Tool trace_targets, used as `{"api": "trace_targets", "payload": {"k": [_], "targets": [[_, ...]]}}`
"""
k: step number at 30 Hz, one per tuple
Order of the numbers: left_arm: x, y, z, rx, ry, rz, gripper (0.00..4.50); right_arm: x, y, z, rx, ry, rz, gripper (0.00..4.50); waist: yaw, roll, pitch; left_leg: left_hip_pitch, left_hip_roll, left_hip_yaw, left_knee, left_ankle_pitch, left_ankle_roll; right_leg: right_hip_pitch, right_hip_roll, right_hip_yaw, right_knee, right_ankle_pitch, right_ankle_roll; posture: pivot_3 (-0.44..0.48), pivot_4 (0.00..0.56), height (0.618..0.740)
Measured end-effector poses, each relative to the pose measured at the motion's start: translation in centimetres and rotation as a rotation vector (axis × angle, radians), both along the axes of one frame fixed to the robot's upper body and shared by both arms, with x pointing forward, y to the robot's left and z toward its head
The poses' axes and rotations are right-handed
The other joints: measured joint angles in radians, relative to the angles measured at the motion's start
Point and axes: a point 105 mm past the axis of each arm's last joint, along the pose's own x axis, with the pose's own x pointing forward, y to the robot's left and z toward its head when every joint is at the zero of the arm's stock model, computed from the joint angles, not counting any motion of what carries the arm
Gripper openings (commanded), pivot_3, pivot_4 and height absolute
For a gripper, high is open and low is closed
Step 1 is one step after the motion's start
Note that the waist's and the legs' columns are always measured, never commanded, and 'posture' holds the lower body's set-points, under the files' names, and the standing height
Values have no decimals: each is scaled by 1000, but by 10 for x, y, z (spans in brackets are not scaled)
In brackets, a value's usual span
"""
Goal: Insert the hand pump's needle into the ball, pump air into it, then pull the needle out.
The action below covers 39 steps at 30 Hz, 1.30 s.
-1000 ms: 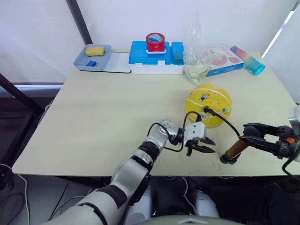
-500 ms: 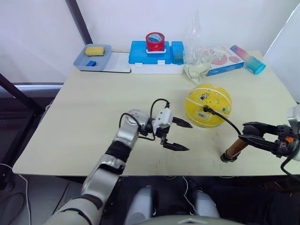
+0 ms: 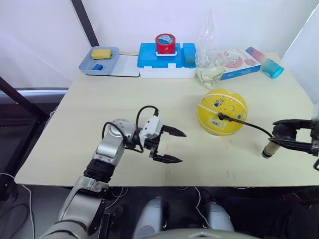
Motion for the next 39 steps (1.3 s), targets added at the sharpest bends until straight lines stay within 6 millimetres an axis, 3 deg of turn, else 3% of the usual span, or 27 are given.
{"api": "trace_targets", "payload": {"k": [8,11,16,23,25,26,28,35,39], "targets": [[4,-2,8,-23,-38,43,4500,11,-13,-32,-335,33,144,2002,-2,1,0,0,-4,1,0,1,-1,0,0,2,0,0,0,0,150,729],[5,-1,8,-24,-36,52,4500,14,-16,-36,-380,25,160,2002,-1,1,1,0,-4,1,0,1,-2,0,0,1,0,0,0,0,150,729],[5,0,17,-34,-50,79,4500,25,-15,-64,-600,6,331,2002,-10,1,1,1,-5,1,-1,2,-3,0,0,2,0,0,0,0,150,729],[7,1,20,-29,-61,108,4500,43,-3,-90,-685,-44,487,2002,-27,0,2,2,-5,2,-1,3,-5,1,1,3,1,0,0,0,150,729],[7,1,20,-29,-60,115,4500,44,0,-97,-685,-50,511,3018,-27,0,2,2,-5,2,-1,4,-6,2,2,3,1,0,0,0,150,729],[7,1,21,-29,-61,119,4500,45,2,-100,-684,-59,527,3267,-27,0,2,2,-5,2,-1,4,-6,2,2,3,1,0,0,0,150,729],[6,0,23,-30,-69,117,4500,45,4,-108,-669,-61,541,4367,-24,0,2,2,-5,2,-2,5,-7,1,2,3,1,0,0,0,150,729],[6,2,21,-35,-48,148,4500,46,5,-103,-618,-137,523,4445,-23,1,2,3,-4,3,-3,6,-9,2,3,3,1,0,0,0,150,729],[10,2,25,-50,-55,180,4500,31,6,-92,-480,-198,445,4445,-18,1,2,2,-4,2,-3,6,-9,2,3,3,1,0,0,0,150,729]]}}
